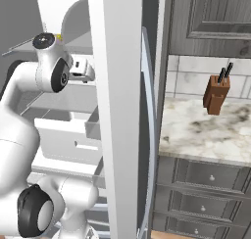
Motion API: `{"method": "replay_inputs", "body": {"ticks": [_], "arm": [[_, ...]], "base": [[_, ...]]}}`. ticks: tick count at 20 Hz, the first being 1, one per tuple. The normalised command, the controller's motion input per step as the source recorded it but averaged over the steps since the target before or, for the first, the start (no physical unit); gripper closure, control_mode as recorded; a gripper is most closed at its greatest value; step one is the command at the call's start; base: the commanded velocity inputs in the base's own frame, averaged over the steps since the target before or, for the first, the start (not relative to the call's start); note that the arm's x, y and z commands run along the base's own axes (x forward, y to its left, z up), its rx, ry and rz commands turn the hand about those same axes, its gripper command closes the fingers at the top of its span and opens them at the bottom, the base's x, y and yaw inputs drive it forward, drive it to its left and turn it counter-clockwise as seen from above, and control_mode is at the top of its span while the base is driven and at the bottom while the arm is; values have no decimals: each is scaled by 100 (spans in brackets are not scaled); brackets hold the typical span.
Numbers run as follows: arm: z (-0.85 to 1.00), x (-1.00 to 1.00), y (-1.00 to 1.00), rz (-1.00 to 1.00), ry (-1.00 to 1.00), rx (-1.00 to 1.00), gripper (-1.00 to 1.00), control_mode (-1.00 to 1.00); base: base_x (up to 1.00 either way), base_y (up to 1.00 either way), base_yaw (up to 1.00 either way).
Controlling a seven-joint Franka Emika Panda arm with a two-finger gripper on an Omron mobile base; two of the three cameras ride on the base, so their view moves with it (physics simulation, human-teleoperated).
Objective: Take the cheese, steak, and corn from the fridge and place them on the plate on the dining counter to create an appetizer plate.
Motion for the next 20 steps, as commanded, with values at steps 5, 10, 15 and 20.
{"method": "replay_inputs", "body": {"ticks": [5, 10, 15, 20], "arm": [[57, 26, 0, 0, -8, 2, -100, -100], [37, 13, 0, 0, -9, 1, -100, -100], [16, 22, 0, 0, -8, 0, -100, -100], [10, 49, -4, 0, -1, 0, -100, -100]], "base": [[0, 0, 0], [0, 0, 0], [0, 0, 0], [0, 0, 0]]}}
